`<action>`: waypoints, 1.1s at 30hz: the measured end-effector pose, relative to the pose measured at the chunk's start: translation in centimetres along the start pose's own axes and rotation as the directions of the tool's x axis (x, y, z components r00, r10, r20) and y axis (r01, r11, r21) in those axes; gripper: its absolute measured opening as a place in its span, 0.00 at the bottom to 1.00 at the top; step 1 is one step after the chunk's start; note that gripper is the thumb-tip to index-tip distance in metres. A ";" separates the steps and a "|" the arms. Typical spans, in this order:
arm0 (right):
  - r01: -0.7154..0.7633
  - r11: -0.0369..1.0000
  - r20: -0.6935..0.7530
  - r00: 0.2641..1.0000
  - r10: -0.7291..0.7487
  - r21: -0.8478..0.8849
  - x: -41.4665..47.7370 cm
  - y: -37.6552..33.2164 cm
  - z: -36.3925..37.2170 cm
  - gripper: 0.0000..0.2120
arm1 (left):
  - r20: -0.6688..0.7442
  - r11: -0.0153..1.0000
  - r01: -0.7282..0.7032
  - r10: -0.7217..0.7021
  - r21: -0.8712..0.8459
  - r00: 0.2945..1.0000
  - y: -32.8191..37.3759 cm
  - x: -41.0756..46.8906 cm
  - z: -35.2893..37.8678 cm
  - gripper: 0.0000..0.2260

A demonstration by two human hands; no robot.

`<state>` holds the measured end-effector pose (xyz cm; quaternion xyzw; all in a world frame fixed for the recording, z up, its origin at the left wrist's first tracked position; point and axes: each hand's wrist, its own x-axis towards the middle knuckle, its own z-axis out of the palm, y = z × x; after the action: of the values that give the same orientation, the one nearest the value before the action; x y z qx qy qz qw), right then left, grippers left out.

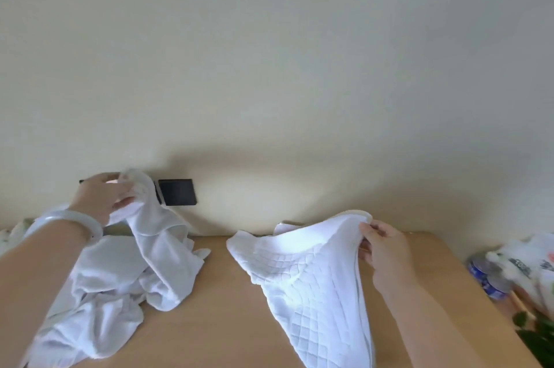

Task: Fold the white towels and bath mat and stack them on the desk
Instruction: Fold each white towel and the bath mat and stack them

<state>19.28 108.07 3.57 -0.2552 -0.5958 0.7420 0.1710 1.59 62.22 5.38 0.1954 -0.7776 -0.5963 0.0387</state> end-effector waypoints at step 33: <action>0.293 0.955 0.070 0.953 -0.295 0.039 3.2 -18.2 -0.2 0.19 | 0.399 0.703 -0.609 0.473 0.368 0.786 11.5 -18.7 7.6 0.09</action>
<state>15.85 114.21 20.68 -0.1333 -0.6226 0.7258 0.2604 13.59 78.11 17.27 -0.1254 -0.9196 -0.3679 0.0564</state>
